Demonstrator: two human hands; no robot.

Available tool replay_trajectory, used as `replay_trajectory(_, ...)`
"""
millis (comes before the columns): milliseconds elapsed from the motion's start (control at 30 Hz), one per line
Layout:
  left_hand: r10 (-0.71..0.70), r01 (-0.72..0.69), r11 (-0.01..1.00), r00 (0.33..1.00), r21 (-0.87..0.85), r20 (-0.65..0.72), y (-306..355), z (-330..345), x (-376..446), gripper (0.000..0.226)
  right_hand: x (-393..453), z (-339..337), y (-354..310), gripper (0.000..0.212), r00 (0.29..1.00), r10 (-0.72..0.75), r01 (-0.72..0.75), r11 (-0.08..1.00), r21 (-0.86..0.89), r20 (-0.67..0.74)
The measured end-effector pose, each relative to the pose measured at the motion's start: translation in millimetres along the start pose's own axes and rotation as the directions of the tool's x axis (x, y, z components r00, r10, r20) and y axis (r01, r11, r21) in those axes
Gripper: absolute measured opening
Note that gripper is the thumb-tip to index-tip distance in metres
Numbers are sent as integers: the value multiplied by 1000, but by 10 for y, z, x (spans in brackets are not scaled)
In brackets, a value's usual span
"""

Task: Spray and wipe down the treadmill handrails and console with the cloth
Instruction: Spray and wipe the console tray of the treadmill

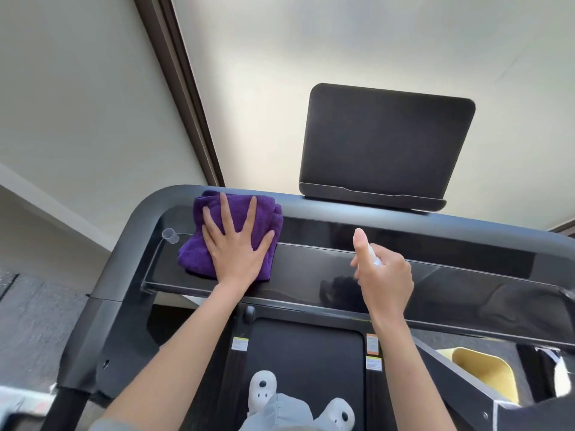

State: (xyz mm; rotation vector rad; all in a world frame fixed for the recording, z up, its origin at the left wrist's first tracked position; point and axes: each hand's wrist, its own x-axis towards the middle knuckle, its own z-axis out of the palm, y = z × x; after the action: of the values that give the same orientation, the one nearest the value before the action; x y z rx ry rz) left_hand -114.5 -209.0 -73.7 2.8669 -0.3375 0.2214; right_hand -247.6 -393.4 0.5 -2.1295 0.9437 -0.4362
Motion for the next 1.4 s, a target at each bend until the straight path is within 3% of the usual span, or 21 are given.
replay_trajectory(233,43,-43,999,999,6,0,599,71,-386,62,123,-289,264,84,999,28,-24,995,99,-33)
replay_trajectory(433,209,-207,978,976,-37,63,1530,227,-607,62,313,-583,527,86,998,40,-36,995,96,-45)
replay_trajectory(567,234,-235,972,969,-4,78,1492,202,-560,69,411,-763,674,84,998,40,-37,997,74,-51)
replay_trajectory(667,156,-158,987,982,15,104,1103,103,-490,76,459,-810,730,87,999,38,-35,997,69,-38)
replay_trajectory(767,-46,40,998,990,51,135,698,-1,-398,78,464,-795,755,85,1000,19,-19,996,91,-4)
replay_trajectory(900,-208,200,976,972,85,108,943,46,-401,81,480,-833,844,82,1000,24,-26,991,128,12)
replay_trajectory(1167,93,-95,995,995,37,44,2357,331,-699,74,591,-1301,1246,77,994,82,-72,989,130,-71)
replay_trajectory(1300,360,-360,933,930,-11,76,3032,438,-793,74,609,-1536,1424,77,990,81,-69,992,103,-111)
replay_trajectory(1400,422,-421,906,905,-40,52,2940,456,-747,71,605,-1615,1504,76,988,91,-78,991,105,-127)
